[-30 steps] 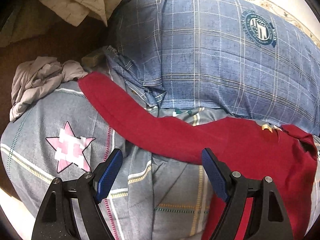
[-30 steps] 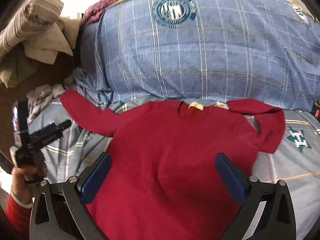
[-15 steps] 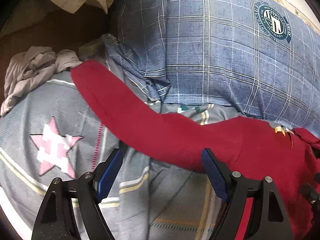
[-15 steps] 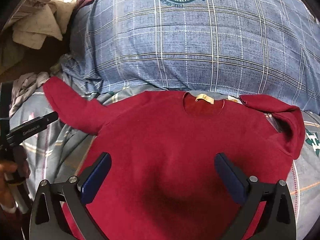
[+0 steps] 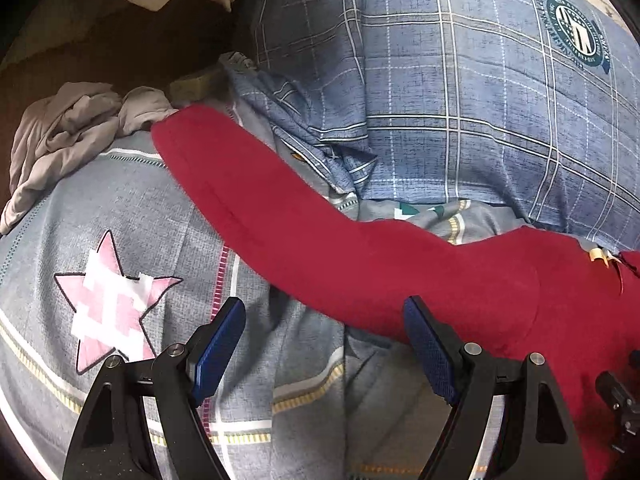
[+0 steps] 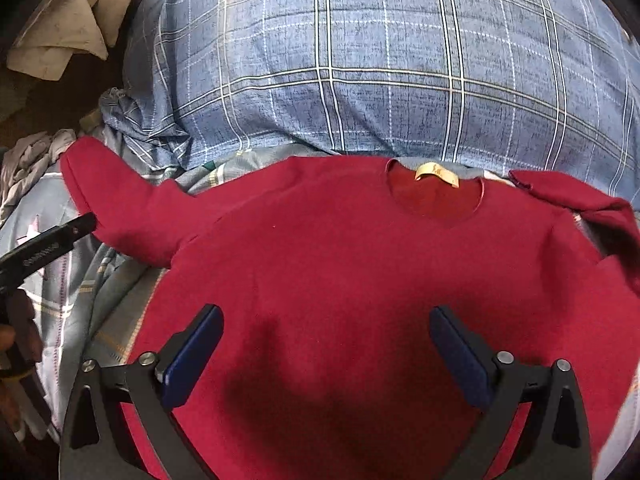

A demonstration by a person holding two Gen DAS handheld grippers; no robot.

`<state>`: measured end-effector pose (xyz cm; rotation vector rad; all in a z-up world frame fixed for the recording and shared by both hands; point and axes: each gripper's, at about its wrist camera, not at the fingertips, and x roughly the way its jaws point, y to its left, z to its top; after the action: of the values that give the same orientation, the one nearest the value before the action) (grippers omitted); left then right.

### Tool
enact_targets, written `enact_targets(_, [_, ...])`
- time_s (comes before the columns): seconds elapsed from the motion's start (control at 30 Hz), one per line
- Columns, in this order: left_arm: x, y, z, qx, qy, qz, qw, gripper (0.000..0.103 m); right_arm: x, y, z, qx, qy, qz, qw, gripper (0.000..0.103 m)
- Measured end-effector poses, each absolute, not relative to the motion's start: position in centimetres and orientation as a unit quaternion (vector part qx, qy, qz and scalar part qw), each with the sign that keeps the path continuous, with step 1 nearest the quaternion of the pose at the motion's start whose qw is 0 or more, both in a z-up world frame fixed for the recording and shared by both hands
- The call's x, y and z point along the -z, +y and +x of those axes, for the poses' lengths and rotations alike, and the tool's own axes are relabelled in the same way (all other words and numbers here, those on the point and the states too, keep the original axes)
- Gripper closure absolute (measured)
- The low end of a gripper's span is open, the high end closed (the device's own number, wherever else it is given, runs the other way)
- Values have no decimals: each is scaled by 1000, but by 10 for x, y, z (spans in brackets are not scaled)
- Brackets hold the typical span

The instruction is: Fold small clothes

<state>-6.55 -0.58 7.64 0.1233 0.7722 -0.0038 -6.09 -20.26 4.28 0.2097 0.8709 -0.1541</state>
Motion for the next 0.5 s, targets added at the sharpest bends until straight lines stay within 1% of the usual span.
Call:
enact_targets(0.33, [-80, 1, -64, 4, 374, 50, 926, 22, -43, -193, -54, 71, 420, 92, 900, 5])
enact_targets(0.43, [-87, 8, -61, 0, 377, 24, 926, 22, -35, -199, -54, 75, 426, 107, 895, 5])
enact_targets(0.5, [-98, 11, -53, -16, 373, 23, 927, 22, -28, -202, -55, 76, 426, 116, 894, 3])
